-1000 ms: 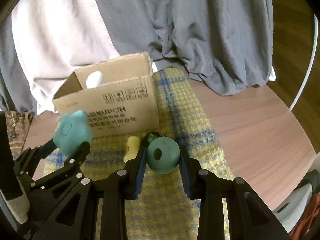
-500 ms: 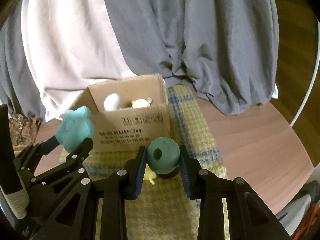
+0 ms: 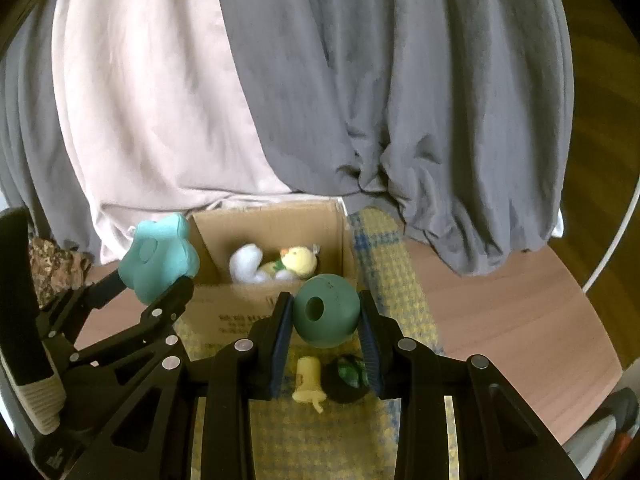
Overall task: Organize objects
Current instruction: 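Lift the teal star with the left tool while the right tool carries the ring toward the box, then open the left tool over the box while the right tool releases the ring inside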
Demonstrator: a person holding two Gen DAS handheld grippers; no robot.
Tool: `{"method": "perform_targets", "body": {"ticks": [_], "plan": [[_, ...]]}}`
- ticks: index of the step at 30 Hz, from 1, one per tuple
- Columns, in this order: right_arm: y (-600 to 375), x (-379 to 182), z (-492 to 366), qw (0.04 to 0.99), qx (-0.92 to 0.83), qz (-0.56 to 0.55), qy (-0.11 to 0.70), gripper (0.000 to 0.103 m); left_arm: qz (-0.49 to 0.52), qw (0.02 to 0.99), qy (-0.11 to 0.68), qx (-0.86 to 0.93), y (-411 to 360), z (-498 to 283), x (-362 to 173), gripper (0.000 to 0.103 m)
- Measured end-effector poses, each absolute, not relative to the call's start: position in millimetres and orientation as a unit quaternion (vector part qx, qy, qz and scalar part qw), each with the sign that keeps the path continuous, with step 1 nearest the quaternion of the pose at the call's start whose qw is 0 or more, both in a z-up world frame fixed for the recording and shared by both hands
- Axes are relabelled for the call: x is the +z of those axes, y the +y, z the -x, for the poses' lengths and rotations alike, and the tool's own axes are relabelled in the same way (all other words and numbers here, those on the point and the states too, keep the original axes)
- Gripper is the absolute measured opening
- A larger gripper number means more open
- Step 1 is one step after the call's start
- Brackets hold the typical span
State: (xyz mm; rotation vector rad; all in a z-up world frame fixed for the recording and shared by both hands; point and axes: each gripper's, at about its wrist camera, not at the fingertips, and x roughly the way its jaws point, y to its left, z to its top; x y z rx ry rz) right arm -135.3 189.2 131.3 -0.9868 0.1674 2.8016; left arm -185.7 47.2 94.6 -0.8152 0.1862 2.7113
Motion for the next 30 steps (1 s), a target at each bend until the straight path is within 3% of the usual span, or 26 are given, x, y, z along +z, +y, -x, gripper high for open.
{"method": "perform_targets", "body": {"ticks": [15, 30], "plan": [[194, 157, 178, 0.073, 0.944, 0.317, 0.05, 0.032, 0.273, 0.148, 0.067, 0.948, 47, 218, 116, 0.063], [198, 147, 230, 0.058, 0.931, 0.355, 0.059, 0.032, 0.303, 0.139, 0.072, 0.94, 48, 264, 115, 0.063]]}}
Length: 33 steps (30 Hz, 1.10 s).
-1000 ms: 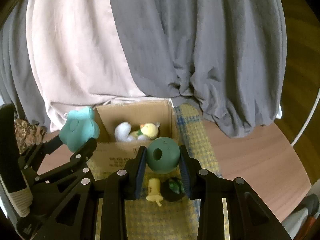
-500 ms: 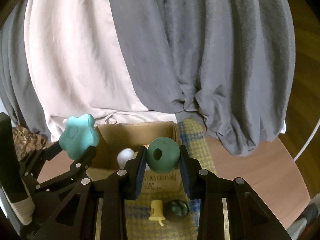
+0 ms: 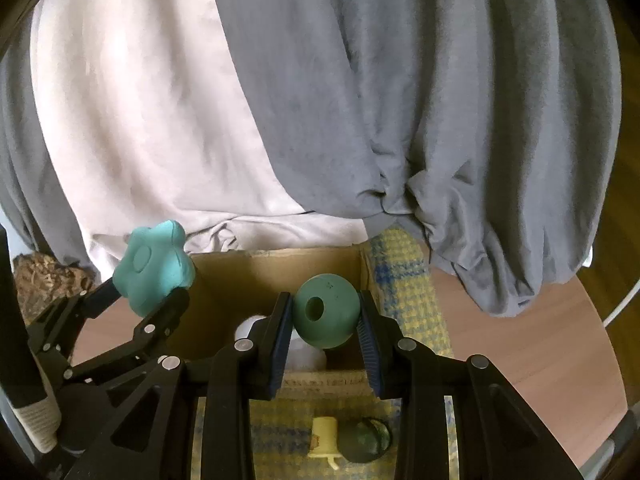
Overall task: Organize objects
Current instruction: 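Open the left tool over the box while the right tool releases the ring inside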
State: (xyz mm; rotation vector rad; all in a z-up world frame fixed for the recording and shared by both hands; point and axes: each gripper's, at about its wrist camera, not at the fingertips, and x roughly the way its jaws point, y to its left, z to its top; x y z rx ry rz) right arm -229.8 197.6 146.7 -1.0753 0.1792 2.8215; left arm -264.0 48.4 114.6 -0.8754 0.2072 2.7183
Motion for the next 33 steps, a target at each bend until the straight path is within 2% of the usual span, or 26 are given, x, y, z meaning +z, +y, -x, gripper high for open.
{"method": "perform_targets", "body": {"ticks": [6, 12, 13, 15, 17, 23, 33], "plan": [[199, 140, 249, 0.055, 0.925, 0.372, 0.056, 0.032, 0.323, 0.138, 0.073, 0.933, 49, 281, 107, 0.063], [199, 135, 258, 0.054, 0.921, 0.381, 0.054, 0.034, 0.333, 0.135, 0.072, 0.93, 49, 285, 102, 0.068], [199, 134, 259, 0.055, 0.921, 0.383, 0.055, 0.037, 0.333, 0.134, 0.072, 0.93, 49, 285, 102, 0.07], [202, 135, 259, 0.058, 0.921, 0.381, 0.061, 0.068, 0.334, 0.133, 0.074, 0.93, 49, 285, 101, 0.072], [205, 138, 255, 0.067, 0.925, 0.369, 0.065, 0.085, 0.33, 0.122, 0.079, 0.933, 49, 285, 102, 0.084], [212, 140, 250, 0.075, 0.924, 0.368, 0.074, 0.094, 0.325, 0.108, 0.075, 0.937, 46, 279, 103, 0.102], [216, 144, 219, 0.087, 0.929, 0.353, 0.073, 0.097, 0.315, 0.109, 0.074, 0.94, 49, 254, 105, 0.102]]}}
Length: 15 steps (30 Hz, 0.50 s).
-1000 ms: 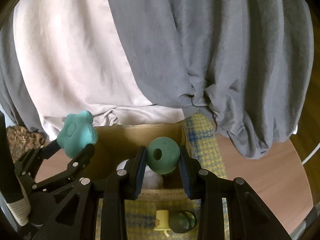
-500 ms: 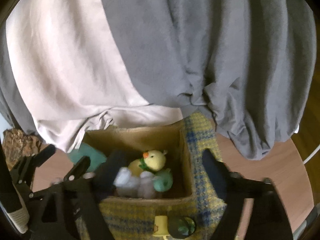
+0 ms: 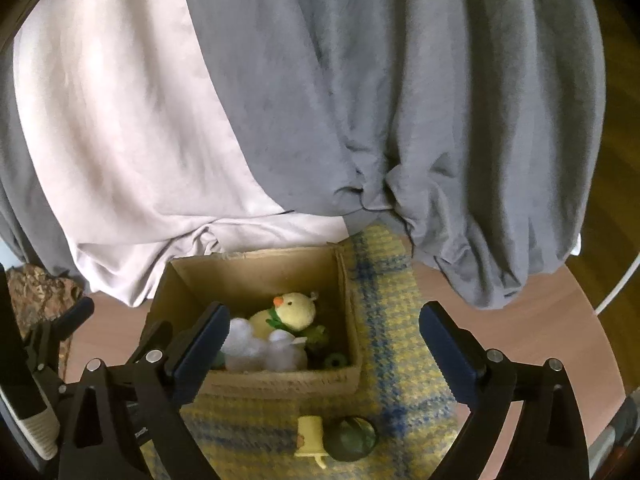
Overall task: Organize objects
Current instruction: 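Open the left tool over the box while the right tool releases the ring inside, then withdraw both open tools from the box toward the bottle and black ball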
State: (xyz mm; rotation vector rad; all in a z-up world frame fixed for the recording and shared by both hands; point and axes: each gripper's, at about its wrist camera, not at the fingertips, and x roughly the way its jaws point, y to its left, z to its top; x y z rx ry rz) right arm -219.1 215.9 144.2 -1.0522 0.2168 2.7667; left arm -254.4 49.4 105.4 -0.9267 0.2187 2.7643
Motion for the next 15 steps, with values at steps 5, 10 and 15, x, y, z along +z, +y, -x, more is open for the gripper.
{"method": "perform_targets", "body": {"ticks": [5, 10, 15], "plan": [[219, 141, 197, 0.095, 0.931, 0.345, 0.069, 0.097, 0.306, 0.105, 0.063, 0.944, 50, 236, 104, 0.102], [228, 133, 176, 0.1, 0.93, 0.345, 0.073, 0.097, 0.308, 0.109, 0.063, 0.943, 57, 219, 97, 0.102], [238, 126, 159, 0.107, 0.93, 0.344, 0.08, 0.097, 0.31, 0.11, 0.061, 0.942, 63, 204, 90, 0.102]]}}
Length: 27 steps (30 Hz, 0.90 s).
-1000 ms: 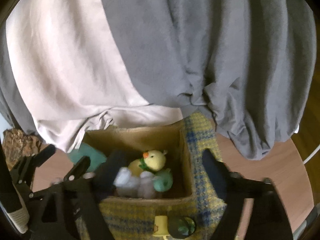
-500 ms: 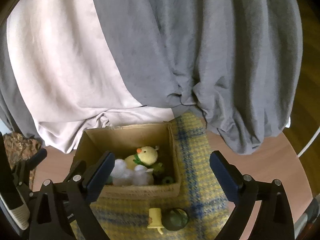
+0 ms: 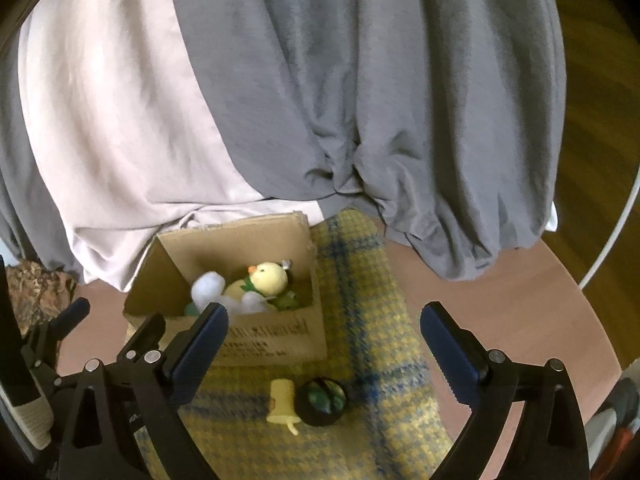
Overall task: Organize objects
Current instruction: 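Withdraw both open tools from the box toward the bottle and black ball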
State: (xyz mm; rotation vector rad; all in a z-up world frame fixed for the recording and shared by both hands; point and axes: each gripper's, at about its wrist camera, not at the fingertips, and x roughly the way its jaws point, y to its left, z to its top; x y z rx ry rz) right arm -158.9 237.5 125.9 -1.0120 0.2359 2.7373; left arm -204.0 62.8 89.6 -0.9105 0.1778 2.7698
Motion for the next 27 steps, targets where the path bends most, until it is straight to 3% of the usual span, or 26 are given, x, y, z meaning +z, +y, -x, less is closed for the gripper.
{"method": "perform_targets", "body": {"ticks": [27], "plan": [[231, 22, 147, 0.1, 0.9, 0.417, 0.082, 0.097, 0.344, 0.07, 0.057, 0.935, 51, 173, 7, 0.102]]}}
